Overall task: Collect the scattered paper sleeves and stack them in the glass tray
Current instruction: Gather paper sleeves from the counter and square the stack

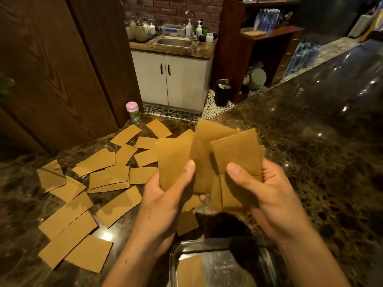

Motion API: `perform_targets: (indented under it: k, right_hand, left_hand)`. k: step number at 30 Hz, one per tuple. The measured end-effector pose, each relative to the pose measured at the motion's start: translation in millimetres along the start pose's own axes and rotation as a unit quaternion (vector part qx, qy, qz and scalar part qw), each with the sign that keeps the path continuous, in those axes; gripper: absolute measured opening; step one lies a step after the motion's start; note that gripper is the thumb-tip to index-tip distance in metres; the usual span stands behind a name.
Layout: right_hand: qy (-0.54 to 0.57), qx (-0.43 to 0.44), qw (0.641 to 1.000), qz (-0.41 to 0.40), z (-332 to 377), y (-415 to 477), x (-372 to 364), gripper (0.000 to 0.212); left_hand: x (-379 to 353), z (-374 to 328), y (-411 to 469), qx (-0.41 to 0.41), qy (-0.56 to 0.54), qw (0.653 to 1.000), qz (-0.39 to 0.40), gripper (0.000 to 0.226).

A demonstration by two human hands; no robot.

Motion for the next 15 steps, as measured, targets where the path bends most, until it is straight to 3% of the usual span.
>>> perform_targets:
  k: [2,5,8,10,12,13,15]
  right_hand:
    - [-0.128,0.127,0.983,0.020,24.8,-4.4,-0.3,0.027]
    - [-0.410,0.265,0.866,0.109,41.3,-15.9,-13.3,0.048]
    - [-0.605,0.256,0.733,0.176,32.5,-19.3,-19.8,0.068]
    - [-0.658,0.233,0.689,0.195,34.2,-22.2,-18.9,0.070]
    - [-0.675,0.195,0.679,0.213,39.4,-24.9,-15.0,0.063]
    - [-0.666,0.160,0.693,0.225,41.7,-25.2,-11.7,0.058]
    - [-0.597,0.069,0.760,0.248,46.3,-21.1,-1.8,0.046]
  left_hand:
    - [-3.3,4.1,-2.8,0.050,-0.028,0.998,0.020,0.050]
    - [-6.1,3.8,-7.9,0.100,-0.087,0.990,0.039,0.065]
    - [-4.4,1.8,-11.7,0.114,-0.086,0.988,0.061,0.061]
    - [-7.5,1.1,-11.8,0.096,-0.041,0.990,0.091,0.058]
    - [-8.9,3.0,-12.5,0.087,-0.052,0.990,0.099,0.051]
    - [-8.8,3.4,-13.3,0.090,-0.072,0.989,0.097,0.047]
    - [-11.3,5.3,-14.1,0.092,-0.102,0.986,0.094,0.044]
Point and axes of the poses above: each hand's wrist, its own y-axis towards the middle knuckle, its own x-axis out of the back of the hand, z = x × y, the point moved 8 cm from there along y, towards the middle knuckle, and after that the axes turned 7 degrees about -x, right-handed, at the moved point
